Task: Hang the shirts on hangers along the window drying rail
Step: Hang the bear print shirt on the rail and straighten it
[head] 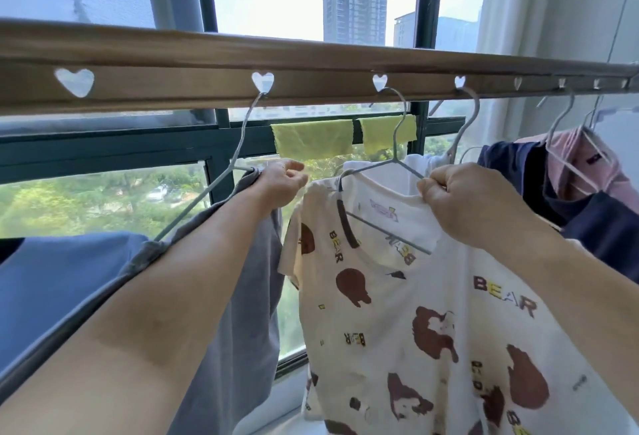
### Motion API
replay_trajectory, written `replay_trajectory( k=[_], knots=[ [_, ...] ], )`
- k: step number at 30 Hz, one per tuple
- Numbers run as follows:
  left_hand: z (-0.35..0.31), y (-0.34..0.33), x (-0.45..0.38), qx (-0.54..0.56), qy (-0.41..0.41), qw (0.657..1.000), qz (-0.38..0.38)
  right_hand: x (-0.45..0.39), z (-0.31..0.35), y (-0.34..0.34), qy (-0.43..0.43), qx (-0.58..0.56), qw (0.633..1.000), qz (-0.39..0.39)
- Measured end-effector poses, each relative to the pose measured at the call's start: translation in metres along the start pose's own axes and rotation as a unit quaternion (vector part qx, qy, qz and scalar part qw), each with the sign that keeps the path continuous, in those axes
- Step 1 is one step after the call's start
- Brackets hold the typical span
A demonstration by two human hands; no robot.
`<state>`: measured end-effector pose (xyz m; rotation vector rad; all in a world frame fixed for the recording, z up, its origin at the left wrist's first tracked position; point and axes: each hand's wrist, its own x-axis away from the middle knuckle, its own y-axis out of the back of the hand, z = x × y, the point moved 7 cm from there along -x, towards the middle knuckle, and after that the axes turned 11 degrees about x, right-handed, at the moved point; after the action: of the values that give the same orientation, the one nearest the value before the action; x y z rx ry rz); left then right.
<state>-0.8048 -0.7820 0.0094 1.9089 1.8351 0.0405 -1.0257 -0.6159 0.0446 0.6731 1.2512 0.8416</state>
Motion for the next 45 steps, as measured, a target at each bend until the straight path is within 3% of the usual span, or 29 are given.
replay_trajectory(
  k=[5, 10, 14, 18, 27, 35, 45],
  knots=[
    [0.012, 0.015, -0.006, -0.076, 0.050, 0.994, -0.059, -0.001, -0.005, 0.007, -0.002, -0.005, 1.000, 0.016],
    [0.004, -0.012, 0.004, -0.033, 0.021, 0.998, 0.046, 0.001, -0.003, 0.012, 0.010, 0.002, 1.000, 0.016],
    [0.007, -0.024, 0.006, -0.133, 0.009, 0.989, 0.065, 0.006, -0.005, 0.013, 0.004, -0.031, 0.999, 0.027],
    [0.016, -0.021, 0.004, -0.227, 0.013, 0.973, 0.030, 0.009, -0.008, 0.017, 0.002, -0.023, 1.000, 0.014],
    [0.020, -0.013, -0.004, -0.229, 0.005, 0.973, 0.001, 0.013, -0.010, 0.019, -0.008, -0.021, 1.000, 0.013],
    [0.032, 0.034, -0.013, -0.139, 0.075, 0.975, -0.153, 0.013, -0.003, 0.015, -0.009, -0.031, 0.999, 0.010],
    [0.003, 0.001, 0.007, -0.022, -0.041, 0.999, 0.018, 0.013, 0.006, 0.007, -0.002, -0.028, 1.000, 0.015]
  ],
)
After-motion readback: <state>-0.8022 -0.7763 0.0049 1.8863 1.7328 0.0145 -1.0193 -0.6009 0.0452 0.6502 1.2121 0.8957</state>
